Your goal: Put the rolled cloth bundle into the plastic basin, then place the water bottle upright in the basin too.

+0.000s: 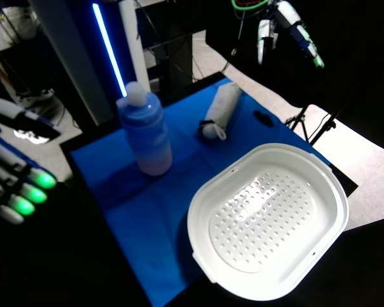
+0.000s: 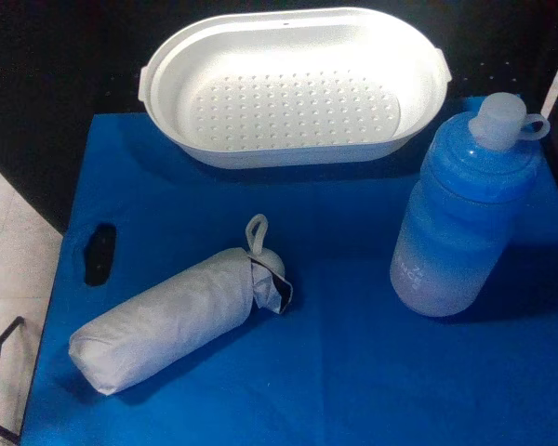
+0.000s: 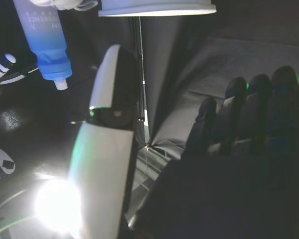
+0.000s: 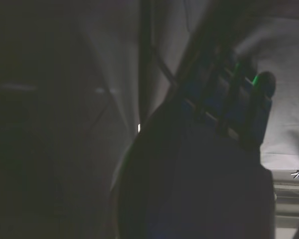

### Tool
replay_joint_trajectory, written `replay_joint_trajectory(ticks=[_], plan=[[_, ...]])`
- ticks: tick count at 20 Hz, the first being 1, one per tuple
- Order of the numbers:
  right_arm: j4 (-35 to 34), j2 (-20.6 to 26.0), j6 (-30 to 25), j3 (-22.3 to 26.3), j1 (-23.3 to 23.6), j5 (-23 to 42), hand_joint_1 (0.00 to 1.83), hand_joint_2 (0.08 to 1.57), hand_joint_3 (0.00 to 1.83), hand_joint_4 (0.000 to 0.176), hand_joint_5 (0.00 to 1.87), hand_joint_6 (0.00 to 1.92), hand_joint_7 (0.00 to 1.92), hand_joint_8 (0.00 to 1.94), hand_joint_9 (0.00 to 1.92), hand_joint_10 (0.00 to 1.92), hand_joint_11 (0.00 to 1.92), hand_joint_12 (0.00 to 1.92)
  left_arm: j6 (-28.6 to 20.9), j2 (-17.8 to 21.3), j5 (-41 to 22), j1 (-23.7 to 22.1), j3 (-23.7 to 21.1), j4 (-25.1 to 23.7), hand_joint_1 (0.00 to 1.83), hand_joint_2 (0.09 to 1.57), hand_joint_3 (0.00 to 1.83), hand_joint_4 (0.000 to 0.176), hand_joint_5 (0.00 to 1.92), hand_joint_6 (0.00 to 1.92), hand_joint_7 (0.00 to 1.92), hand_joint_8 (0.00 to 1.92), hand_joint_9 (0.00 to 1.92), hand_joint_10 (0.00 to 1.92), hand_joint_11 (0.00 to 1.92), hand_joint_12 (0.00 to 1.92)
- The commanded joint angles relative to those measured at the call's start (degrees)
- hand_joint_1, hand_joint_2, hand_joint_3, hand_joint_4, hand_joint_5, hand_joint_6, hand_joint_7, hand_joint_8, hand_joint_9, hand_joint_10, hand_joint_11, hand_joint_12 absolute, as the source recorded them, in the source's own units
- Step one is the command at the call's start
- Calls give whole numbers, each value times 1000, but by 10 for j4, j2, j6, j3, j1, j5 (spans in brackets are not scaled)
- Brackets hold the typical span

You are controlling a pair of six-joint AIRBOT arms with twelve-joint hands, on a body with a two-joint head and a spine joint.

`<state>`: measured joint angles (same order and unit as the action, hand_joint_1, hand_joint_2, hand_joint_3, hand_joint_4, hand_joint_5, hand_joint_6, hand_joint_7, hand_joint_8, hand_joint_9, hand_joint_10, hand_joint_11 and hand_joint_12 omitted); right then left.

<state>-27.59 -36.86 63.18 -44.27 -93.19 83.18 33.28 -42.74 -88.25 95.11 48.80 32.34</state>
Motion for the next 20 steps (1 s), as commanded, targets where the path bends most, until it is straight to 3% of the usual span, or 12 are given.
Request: replay_joint_trajectory(ticks=[1, 4, 7, 8, 9, 10, 12, 14, 17, 20], plan=[[-7, -1, -4, -3, 8, 64, 524, 1165, 0, 142, 45, 0, 122, 1, 169, 2, 0, 651, -5, -1, -61, -2, 4, 4, 346, 902, 12, 176, 209, 6, 70, 1, 0, 0, 0, 0], [-5, -4, -4, -5, 11, 64, 501, 1159, 0, 135, 47, 0, 121, 1, 160, 1, 0, 613, -7, -4, -56, -3, 6, -4, 341, 903, 5, 176, 194, 0, 37, 0, 0, 0, 0, 0], [4, -9, -4, -10, 27, 55, 502, 1155, 0, 150, 39, 1, 126, 4, 151, 1, 0, 600, -8, -8, -52, -5, 9, -12, 361, 874, 0, 176, 170, 0, 52, 4, 3, 1, 0, 0], [9, -11, -4, -14, 38, 43, 519, 1152, 0, 168, 38, 0, 132, 5, 145, 0, 0, 600, -8, -10, -50, -8, 10, -14, 381, 861, 0, 176, 159, 0, 40, 0, 0, 0, 0, 0], [23, -15, -4, -22, 60, 18, 528, 1173, 5, 137, 29, 0, 118, 1, 143, 0, 0, 584, -8, -13, -45, -15, 13, -19, 410, 839, 0, 176, 117, 0, 9, 0, 0, 0, 0, 0], [40, -20, -4, -30, 85, -10, 529, 1182, 4, 121, 35, 1, 102, 0, 140, 0, 0, 536, -8, -16, -37, -24, 18, -25, 426, 849, 0, 176, 38, 0, 0, 0, 0, 0, 0, 0], [91, -27, -3, -42, 153, -75, 531, 1168, 0, 107, 45, 3, 108, 3, 136, 0, 0, 549, -7, -18, -14, -51, 26, -51, 413, 806, 0, 176, 0, 0, 0, 0, 0, 0, 0, 0], [108, -34, -2, -51, 178, -102, 524, 1155, 0, 140, 46, 1, 114, 2, 131, 0, 0, 561, -7, -22, -1, -70, 37, -70, 474, 777, 0, 176, 0, 0, 0, 0, 0, 0, 19, 7], [110, -31, -2, -52, 180, -102, 534, 1154, 0, 116, 45, 0, 117, 1, 137, 4, 0, 469, -6, -27, 77, -148, 59, -146, 484, 749, 6, 176, 0, 0, 0, 0, 0, 0, 82, 7], [111, -27, -2, -52, 179, -103, 552, 1163, 2, 145, 44, 0, 107, 0, 107, 0, 0, 403, -7, -41, 162, -222, 79, -226, 472, 736, 0, 176, 0, 0, 12, 4, 33, 11, 148, 29]])
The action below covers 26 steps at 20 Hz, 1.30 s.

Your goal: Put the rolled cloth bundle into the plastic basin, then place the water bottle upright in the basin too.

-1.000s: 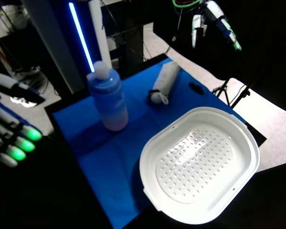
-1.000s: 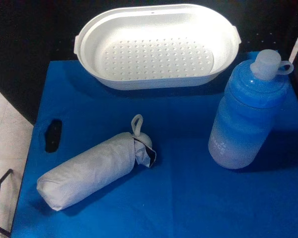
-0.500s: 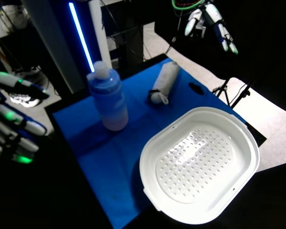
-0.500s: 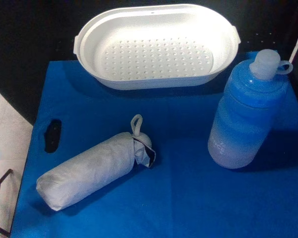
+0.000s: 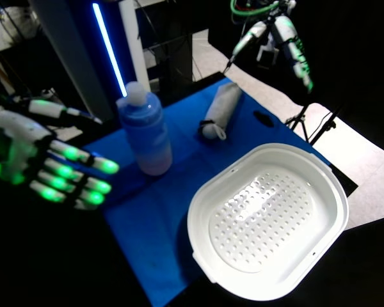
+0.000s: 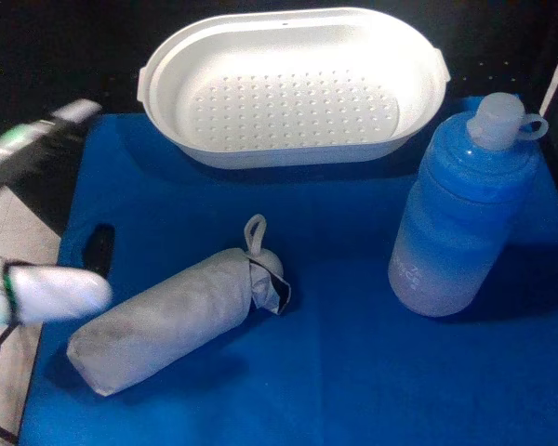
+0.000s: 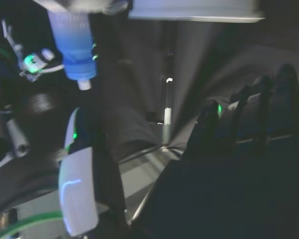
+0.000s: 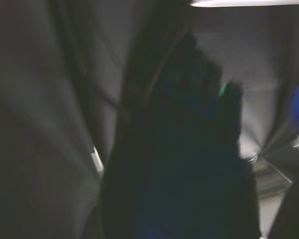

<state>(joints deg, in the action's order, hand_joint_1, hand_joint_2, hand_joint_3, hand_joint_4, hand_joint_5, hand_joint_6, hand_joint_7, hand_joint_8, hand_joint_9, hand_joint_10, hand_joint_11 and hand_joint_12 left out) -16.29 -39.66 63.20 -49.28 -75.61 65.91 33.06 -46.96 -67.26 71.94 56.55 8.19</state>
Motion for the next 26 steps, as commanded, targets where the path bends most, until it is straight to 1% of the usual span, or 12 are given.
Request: replay_joint_trajectory(ticks=[1, 7, 8, 9, 13, 17, 18, 19, 21, 23, 25, 26], plan=[[-1, 3, -3, -2, 4, 70, 546, 1167, 3, 133, 41, 0, 96, 0, 94, 0, 0, 397, -5, -5, -17, -16, 6, -16, 548, 758, 6, 176, 0, 0, 18, 2, 31, 2, 151, 23], [-2, 8, -3, -2, 4, 70, 531, 1164, 2, 125, 41, 2, 93, 2, 91, 2, 0, 466, -63, -37, 115, -120, 41, -167, 591, 749, 0, 176, 7, 2, 81, 13, 126, 24, 224, 59], [-2, 8, -3, -2, 4, 70, 540, 1168, 2, 131, 46, 2, 93, 1, 87, 1, 0, 428, -63, -41, 144, -141, 44, -195, 608, 748, 0, 176, 40, 7, 135, 19, 230, 2, 24, 880], [-2, 8, -3, -2, 4, 70, 548, 1175, 4, 128, 48, 2, 93, 1, 88, 1, 0, 419, -63, -42, 153, -147, 44, -204, 640, 755, 0, 176, 59, 3, 170, 6, 253, 4, 0, 1059], [-1, 9, -3, -2, 4, 70, 532, 1184, 2, 111, 52, 1, 95, 0, 92, 0, 0, 421, -80, -54, 233, -192, 56, -292, 721, 770, 0, 176, 83, 3, 284, 14, 361, 21, 0, 1108], [-1, 9, -3, -1, 4, 70, 544, 1183, 1, 119, 71, 5, 144, 13, 124, 9, 0, 416, -80, -64, 290, -211, 62, -348, 798, 834, 2, 176, 213, 4, 490, 16, 524, 88, 0, 1531], [-1, 10, -3, 0, 4, 70, 546, 1193, 3, 104, 69, 2, 135, 5, 129, 7, 0, 433, -71, -68, 304, -215, 63, -354, 819, 854, 9, 176, 221, 0, 521, 7, 164, 1012, 0, 1638], [-1, 10, -3, 0, 4, 70, 548, 1196, 4, 97, 68, 1, 128, 1, 130, 6, 0, 439, -60, -70, 312, -217, 63, -354, 838, 873, 1, 176, 248, 1, 539, 13, 96, 1188, 0, 1657], [-1, 10, -3, 1, 3, 70, 563, 1201, 4, 96, 71, 1, 136, 3, 135, 3, 0, 452, -56, -75, 321, -218, 67, -354, 879, 928, 2, 136, 379, 6, 603, 69, 57, 1403, 0, 1750], [-1, 11, -3, 1, 3, 70, 552, 1195, 1, 104, 75, 1, 144, 2, 144, 2, 0, 489, -45, -76, 331, -218, 68, -354, 961, 963, 1, 78, 567, 6, 306, 1013, 103, 1636, 0, 1918], [-1, 11, -3, 2, 3, 70, 563, 1198, 2, 101, 82, 3, 157, 5, 151, 4, 0, 490, -33, -77, 338, -220, 69, -350, 998, 1007, 2, 36, 674, 13, 287, 1198, 90, 1770, 0, 1921], [-1, 11, -3, 2, 3, 70, 575, 1198, 1, 103, 82, 2, 166, 6, 158, 5, 0, 506, -33, -76, 338, -221, 69, -347, 1037, 1020, 1, 19, 758, 36, 178, 1565, 71, 1904, 0, 1921]])
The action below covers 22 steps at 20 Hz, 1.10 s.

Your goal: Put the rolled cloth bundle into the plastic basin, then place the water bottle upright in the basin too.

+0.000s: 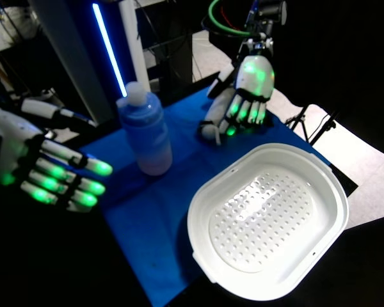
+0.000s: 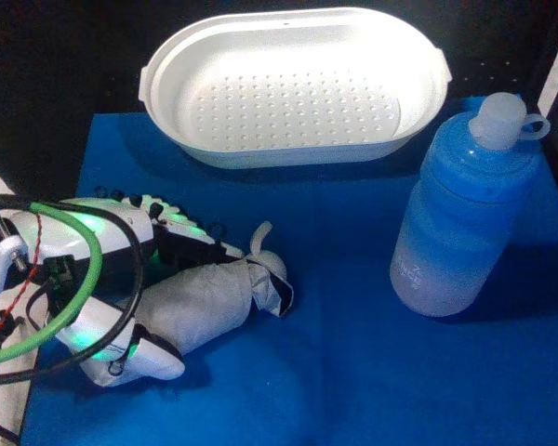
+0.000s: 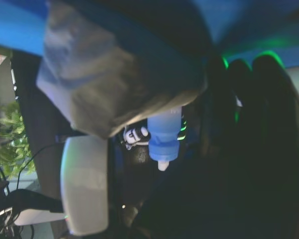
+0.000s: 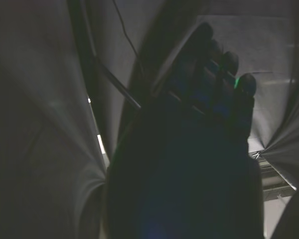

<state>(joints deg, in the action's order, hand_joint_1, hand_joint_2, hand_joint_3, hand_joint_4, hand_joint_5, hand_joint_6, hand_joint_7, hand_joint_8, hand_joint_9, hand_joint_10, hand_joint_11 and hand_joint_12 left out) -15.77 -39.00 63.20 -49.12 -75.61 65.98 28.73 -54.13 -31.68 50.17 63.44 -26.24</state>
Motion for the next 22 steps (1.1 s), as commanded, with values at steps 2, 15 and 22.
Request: replay_joint_trajectory(ticks=[2, 15, 22], plan=[[-6, 4, -3, 0, 3, 69, 576, 1192, 0, 105, 84, 1, 168, 2, 162, 3, 0, 539, 11, -5, -20, -4, 1, 1, 1075, 1058, 0, 10, 649, 729, 159, 1911, 124, 1921, 22, 1921], [-7, 0, -3, 0, -3, 69, 535, 1200, 3, 111, 65, 0, 124, 0, 158, 0, 0, 558, 28, 23, -87, -37, -10, 36, 1750, 1152, 13, 176, 752, 1921, 1132, 1921, 1483, 1921, 1632, 1921], [-7, -4, -3, -1, -5, 69, 555, 1207, 1, 92, 66, 4, 138, 3, 179, 4, 0, 605, 30, 48, -152, -89, -9, 53, 1548, 1214, 0, 176, 653, 1921, 937, 1921, 1162, 1921, 1330, 1921]])
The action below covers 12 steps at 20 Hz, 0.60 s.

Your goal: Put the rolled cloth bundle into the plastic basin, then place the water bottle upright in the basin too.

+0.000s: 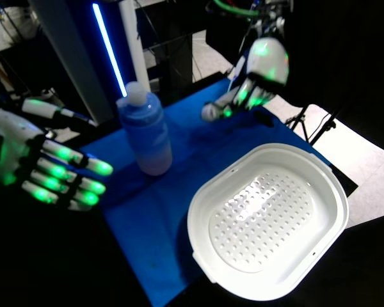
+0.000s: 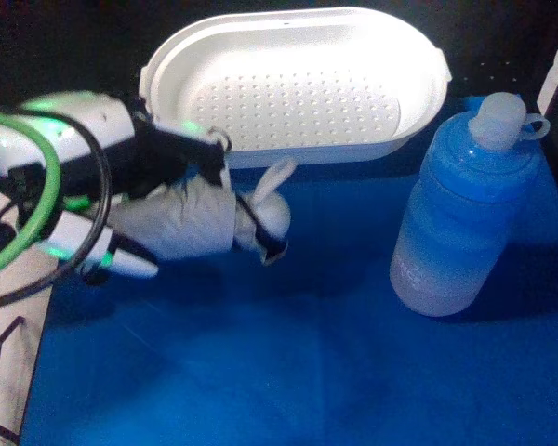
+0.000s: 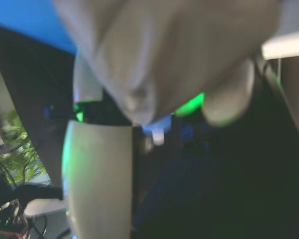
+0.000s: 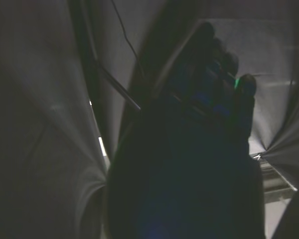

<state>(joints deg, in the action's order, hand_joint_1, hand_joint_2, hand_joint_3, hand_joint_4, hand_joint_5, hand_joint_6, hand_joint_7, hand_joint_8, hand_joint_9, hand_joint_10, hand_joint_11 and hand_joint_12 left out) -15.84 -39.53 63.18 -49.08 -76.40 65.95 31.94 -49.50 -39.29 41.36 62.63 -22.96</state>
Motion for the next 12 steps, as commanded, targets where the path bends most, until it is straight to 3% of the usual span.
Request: replay_joint_trajectory(ticks=[1, 3, 6, 9, 12], plan=[[-6, 0, -2, -2, 3, 69, 560, 1213, 3, 88, 74, 6, 144, 5, 182, 4, 0, 605, -2, -1, -76, -18, 7, 21, 1649, 1191, 0, 176, 631, 1921, 847, 1921, 1103, 1921, 1294, 1921], [-7, -1, -2, -3, 3, 69, 544, 1222, 5, 84, 76, 4, 145, 3, 183, 3, 0, 608, 1, -12, -71, -49, 25, 21, 1720, 1167, 0, 176, 630, 1921, 858, 1921, 1144, 1921, 1304, 1921], [-6, -2, -2, -4, 3, 69, 512, 1219, 0, 90, 72, 0, 139, 0, 169, 0, 0, 575, 18, -37, -34, -108, 58, 19, 1755, 1172, 3, 176, 516, 1921, 795, 1921, 1052, 1921, 1188, 1921], [-6, -6, -2, -7, 3, 69, 473, 1201, 0, 81, 76, 1, 151, 2, 184, 3, 0, 645, 55, -77, 6, -159, 104, 42, 1716, 1164, 0, 176, 597, 1921, 836, 1921, 1073, 1921, 1194, 1921], [-6, -8, -2, -10, 3, 69, 493, 1226, 7, 69, 77, 0, 181, 7, 210, 7, 0, 641, 59, -110, 22, -177, 143, 64, 1662, 1146, 0, 176, 628, 1921, 873, 1921, 1114, 1921, 1261, 1921]])
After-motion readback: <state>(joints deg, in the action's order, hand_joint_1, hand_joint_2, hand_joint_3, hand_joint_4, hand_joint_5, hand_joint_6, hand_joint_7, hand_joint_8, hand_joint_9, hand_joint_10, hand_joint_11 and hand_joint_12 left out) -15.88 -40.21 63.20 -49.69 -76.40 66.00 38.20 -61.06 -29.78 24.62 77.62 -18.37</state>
